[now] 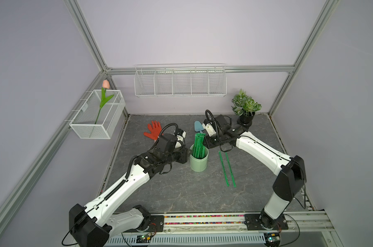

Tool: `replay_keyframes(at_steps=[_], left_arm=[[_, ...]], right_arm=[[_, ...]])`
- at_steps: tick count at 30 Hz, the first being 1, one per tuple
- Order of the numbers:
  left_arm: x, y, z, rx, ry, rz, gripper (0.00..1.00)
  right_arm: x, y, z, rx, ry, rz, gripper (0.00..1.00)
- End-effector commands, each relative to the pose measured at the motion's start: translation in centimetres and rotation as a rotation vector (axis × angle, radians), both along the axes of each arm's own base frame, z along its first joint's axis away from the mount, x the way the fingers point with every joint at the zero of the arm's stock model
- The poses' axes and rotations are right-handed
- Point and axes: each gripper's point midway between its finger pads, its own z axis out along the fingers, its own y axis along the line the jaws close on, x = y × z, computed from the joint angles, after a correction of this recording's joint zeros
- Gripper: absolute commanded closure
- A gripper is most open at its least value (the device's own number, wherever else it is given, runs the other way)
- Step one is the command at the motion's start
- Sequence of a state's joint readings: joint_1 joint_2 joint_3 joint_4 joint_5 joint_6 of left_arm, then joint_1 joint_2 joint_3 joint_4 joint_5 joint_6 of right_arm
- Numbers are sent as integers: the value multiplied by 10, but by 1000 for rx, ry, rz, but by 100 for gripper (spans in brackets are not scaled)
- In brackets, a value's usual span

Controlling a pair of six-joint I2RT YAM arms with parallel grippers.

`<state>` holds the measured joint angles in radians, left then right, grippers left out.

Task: Take the straws out of the storage container
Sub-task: Pick up the straw from the container.

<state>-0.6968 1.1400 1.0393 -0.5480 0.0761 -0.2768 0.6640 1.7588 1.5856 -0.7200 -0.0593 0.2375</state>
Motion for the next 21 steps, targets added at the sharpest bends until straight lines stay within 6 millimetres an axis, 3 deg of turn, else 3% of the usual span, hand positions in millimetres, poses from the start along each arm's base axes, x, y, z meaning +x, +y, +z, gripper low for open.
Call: replay_keyframes(at_steps=[1,9,21], left_arm=[[0,-2,7,-14,-14,-4,47],[0,-3,6,-13,-11,-5,47],[0,-3,8,-19,-11,-9,46]], right_arm=[[-1,11,4,33,10,13,68],[-4,12,9,35,6,22,81],[-18,8,29,9,-24,41,87]])
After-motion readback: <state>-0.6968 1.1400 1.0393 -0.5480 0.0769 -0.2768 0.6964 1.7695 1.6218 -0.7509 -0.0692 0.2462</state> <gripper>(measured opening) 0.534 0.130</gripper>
